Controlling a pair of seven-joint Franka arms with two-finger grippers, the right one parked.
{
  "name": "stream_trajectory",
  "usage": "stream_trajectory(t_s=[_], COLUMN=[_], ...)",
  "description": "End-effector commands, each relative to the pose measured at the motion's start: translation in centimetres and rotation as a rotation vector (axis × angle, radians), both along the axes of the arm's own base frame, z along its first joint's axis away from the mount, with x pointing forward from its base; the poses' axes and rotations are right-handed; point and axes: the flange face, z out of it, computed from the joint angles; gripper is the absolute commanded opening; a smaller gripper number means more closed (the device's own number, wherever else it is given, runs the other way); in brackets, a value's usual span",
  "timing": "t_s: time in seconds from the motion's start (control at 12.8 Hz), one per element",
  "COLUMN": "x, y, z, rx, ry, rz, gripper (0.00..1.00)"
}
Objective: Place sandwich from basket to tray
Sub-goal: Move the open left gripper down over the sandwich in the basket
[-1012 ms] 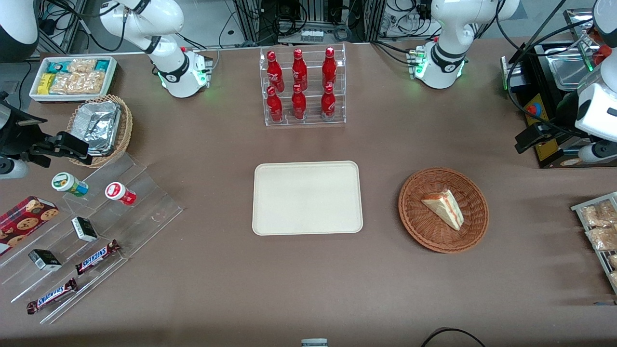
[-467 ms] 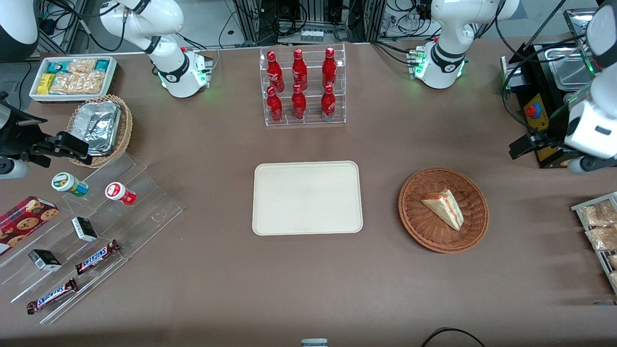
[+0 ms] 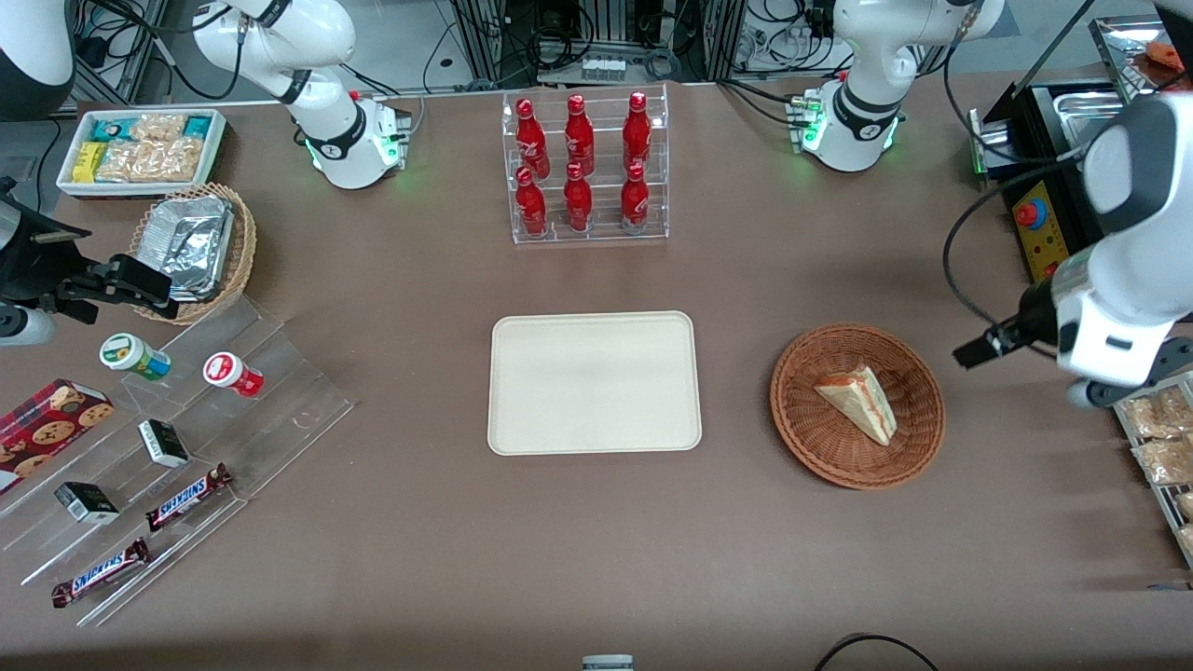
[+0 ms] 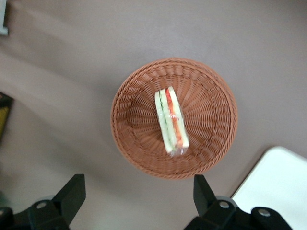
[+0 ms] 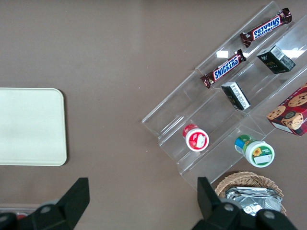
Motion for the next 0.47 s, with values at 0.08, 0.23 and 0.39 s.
stream_trajectory(t_s=[0.08, 0.23, 0.39], x=[1.3, 1.2, 1.2], y=[-0.8, -0.6, -0.5], z=[-4.0, -5.9, -7.3], rx=[-0.052, -0.052, -0.049], ry=[-0.014, -0.031, -0.034], rz=[0.249, 0.300, 0.331], gripper=[0.99, 0.99, 0.99])
